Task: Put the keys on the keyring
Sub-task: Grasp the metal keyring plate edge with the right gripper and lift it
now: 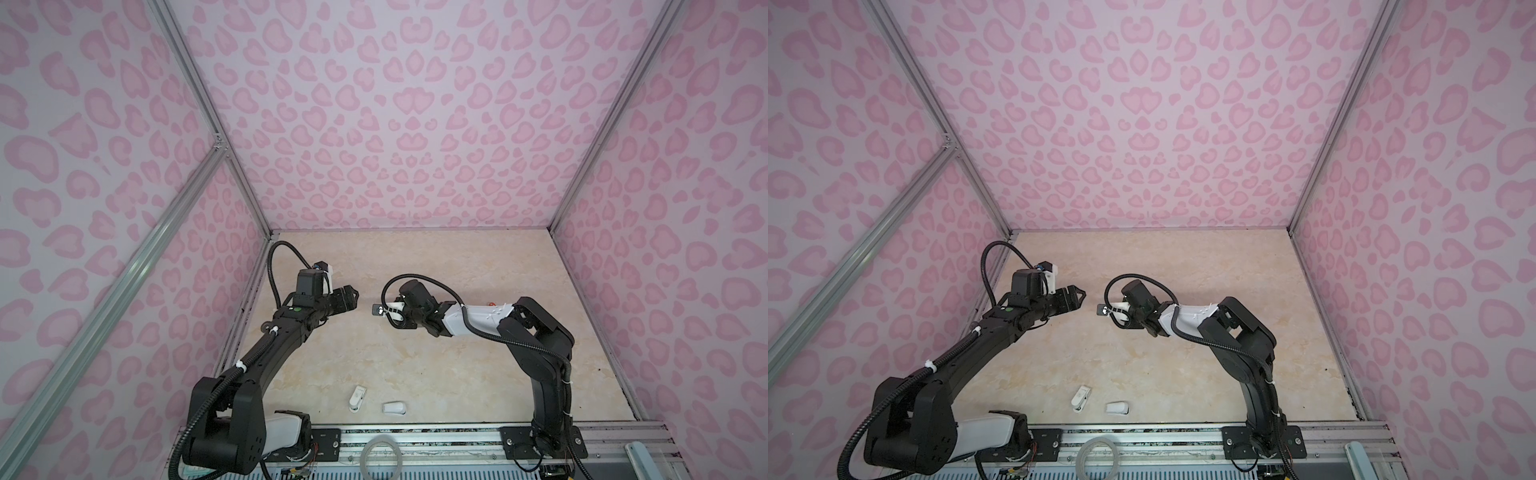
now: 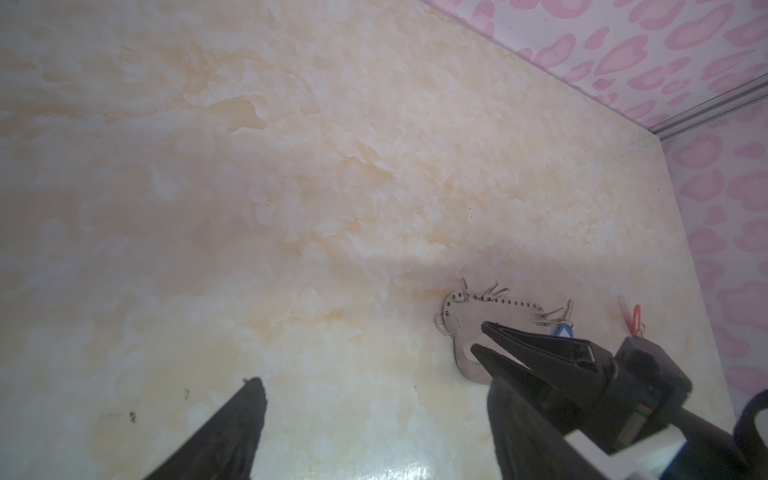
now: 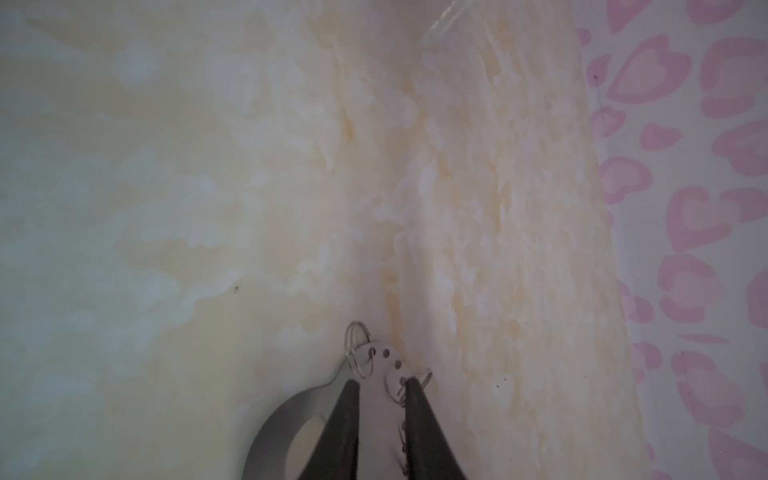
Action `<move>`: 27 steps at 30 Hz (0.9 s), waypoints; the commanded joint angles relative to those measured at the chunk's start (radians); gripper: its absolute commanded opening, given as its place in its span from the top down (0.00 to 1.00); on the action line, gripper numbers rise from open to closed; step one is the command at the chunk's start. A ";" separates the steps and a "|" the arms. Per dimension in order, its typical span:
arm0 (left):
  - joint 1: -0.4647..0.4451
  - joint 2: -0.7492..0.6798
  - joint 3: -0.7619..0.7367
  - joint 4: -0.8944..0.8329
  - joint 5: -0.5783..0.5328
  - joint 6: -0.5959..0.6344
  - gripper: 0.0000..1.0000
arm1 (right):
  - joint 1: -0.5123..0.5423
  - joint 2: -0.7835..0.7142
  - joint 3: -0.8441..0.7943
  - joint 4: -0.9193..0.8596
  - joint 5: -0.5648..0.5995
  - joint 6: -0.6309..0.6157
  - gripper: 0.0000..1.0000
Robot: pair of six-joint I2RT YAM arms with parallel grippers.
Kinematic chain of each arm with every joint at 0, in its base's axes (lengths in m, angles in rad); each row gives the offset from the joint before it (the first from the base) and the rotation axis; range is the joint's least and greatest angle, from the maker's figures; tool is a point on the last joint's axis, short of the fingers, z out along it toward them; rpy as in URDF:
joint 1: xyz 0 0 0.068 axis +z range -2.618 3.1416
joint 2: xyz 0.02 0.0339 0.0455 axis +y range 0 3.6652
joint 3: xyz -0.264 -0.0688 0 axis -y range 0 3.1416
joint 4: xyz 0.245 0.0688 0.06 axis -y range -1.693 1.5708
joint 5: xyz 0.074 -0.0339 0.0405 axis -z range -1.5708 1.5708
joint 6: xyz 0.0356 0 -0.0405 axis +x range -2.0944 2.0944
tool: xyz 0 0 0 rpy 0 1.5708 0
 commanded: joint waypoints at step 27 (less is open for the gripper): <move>0.008 0.026 0.036 -0.017 0.011 0.076 0.15 | -0.020 0.113 0.156 -0.197 -0.043 -0.076 0.84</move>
